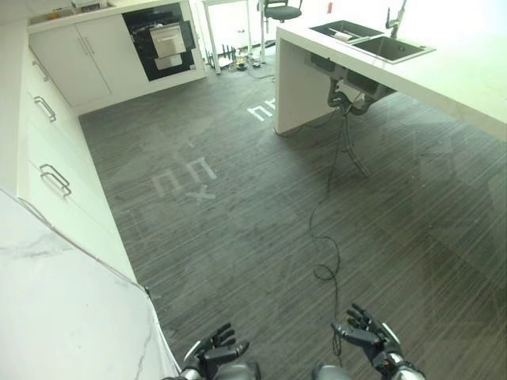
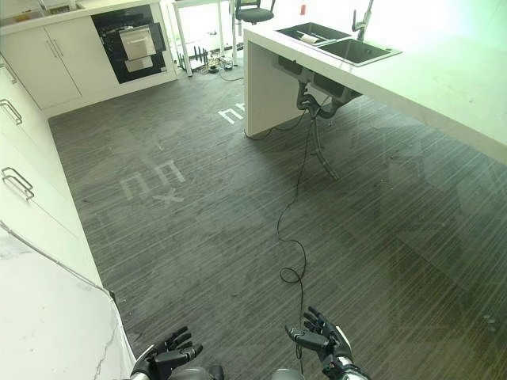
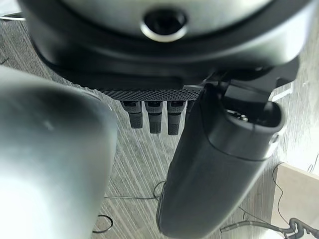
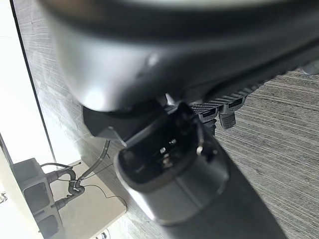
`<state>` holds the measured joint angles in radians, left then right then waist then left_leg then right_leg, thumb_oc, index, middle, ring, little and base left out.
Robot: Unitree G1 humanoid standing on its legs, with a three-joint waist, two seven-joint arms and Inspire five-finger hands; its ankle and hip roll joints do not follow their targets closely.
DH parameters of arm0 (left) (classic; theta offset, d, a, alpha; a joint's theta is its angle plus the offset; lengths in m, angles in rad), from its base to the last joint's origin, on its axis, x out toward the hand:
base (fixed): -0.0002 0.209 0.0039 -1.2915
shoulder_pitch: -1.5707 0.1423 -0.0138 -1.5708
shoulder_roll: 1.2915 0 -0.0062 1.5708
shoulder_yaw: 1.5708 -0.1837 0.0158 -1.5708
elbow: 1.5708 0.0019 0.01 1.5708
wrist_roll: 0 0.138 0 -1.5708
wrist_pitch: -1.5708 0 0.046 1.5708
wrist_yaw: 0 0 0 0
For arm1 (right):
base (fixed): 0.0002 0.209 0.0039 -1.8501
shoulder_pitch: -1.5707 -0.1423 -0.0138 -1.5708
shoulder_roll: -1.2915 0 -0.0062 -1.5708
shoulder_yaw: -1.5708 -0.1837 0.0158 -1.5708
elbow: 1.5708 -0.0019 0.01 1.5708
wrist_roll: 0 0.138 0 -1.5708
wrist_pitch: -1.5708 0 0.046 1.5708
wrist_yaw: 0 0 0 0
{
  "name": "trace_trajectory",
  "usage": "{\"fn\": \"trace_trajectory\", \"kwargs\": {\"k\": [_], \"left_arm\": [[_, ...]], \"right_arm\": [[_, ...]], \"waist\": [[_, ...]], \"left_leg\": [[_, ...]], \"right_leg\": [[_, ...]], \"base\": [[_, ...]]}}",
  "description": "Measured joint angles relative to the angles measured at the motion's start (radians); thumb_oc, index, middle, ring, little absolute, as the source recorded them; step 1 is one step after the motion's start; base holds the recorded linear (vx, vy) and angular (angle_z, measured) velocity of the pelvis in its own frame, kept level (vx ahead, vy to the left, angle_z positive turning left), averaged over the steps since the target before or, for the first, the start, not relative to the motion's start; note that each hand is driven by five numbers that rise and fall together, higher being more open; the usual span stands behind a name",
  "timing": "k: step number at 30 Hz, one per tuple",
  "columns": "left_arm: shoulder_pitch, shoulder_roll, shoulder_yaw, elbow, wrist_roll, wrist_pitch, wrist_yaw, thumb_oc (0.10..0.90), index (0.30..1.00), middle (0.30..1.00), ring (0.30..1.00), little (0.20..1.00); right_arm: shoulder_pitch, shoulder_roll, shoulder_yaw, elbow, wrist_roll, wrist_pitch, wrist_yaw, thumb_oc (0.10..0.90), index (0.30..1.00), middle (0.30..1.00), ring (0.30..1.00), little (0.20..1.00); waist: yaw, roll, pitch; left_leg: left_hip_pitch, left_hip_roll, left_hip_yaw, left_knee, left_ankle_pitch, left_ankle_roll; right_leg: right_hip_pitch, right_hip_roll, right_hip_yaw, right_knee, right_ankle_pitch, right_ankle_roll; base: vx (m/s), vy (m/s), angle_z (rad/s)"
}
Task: Place the dishes in the dishwasher.
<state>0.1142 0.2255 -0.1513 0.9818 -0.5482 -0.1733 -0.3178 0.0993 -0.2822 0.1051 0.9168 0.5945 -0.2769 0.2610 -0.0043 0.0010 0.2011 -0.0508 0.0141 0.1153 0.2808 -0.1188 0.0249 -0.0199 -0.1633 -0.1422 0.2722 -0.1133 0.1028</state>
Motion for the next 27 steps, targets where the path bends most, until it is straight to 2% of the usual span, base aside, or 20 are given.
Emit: {"fn": "trace_trajectory", "kwargs": {"k": [9, 13, 18, 23, 27], "left_arm": [[-0.010, 0.017, 0.000, -0.014, -0.001, -0.010, 0.018, 0.800, 0.900, 0.900, 0.900, 0.900], [-0.011, 0.017, 0.001, -0.016, 0.008, -0.018, 0.085, 0.800, 0.900, 0.900, 0.900, 0.900], [-0.008, 0.019, 0.000, -0.052, 0.105, -0.067, 0.192, 0.800, 0.900, 0.900, 0.900, 0.900], [-0.004, 0.025, -0.001, -0.116, 0.131, -0.079, 0.212, 0.800, 0.900, 0.900, 0.900, 0.900], [0.010, 0.032, -0.001, -0.192, 0.131, -0.123, 0.282, 0.800, 0.900, 0.900, 0.900, 0.900]], "right_arm": [[-0.002, 0.000, -0.001, -0.001, 0.008, 0.000, -0.001, 0.800, 0.900, 0.900, 0.900, 0.900], [0.000, -0.001, -0.001, -0.002, 0.028, 0.000, -0.002, 0.800, 0.900, 0.900, 0.900, 0.900], [0.010, -0.001, -0.001, -0.027, 0.037, 0.000, -0.002, 0.800, 0.900, 0.900, 0.900, 0.900], [0.010, -0.001, 0.000, -0.068, 0.037, 0.000, -0.003, 0.800, 0.900, 0.900, 0.900, 0.900], [0.009, -0.002, 0.001, -0.111, 0.038, 0.000, -0.004, 0.800, 0.900, 0.900, 0.900, 0.900]], "waist": [[-0.014, 0.001, 0.001], [-0.020, 0.003, 0.003], [-0.021, 0.004, 0.010], [-0.020, 0.010, 0.025], [-0.020, 0.010, 0.025]], "left_leg": [[0.015, 0.000, 0.004, -0.009, -0.001, 0.000], [0.015, 0.002, 0.006, -0.009, -0.002, -0.001], [0.016, 0.004, 0.006, -0.009, -0.002, -0.001], [0.018, 0.008, 0.006, -0.012, -0.001, -0.003], [0.021, 0.020, 0.007, -0.022, 0.006, -0.014]], "right_leg": [[0.013, 0.000, 0.002, -0.012, -0.001, -0.005], [0.012, 0.002, 0.004, -0.012, -0.001, -0.005], [0.008, 0.004, 0.004, -0.012, -0.001, -0.005], [0.007, 0.008, 0.009, -0.012, -0.001, -0.006], [0.009, 0.021, 0.011, -0.014, 0.002, -0.007]], "base": [[0.00, 0.000, 0.00], [0.00, 0.000, 0.00], [-0.01, -0.026, 0.00], [0.01, -0.075, -0.03], [0.03, -0.122, -0.03]]}}
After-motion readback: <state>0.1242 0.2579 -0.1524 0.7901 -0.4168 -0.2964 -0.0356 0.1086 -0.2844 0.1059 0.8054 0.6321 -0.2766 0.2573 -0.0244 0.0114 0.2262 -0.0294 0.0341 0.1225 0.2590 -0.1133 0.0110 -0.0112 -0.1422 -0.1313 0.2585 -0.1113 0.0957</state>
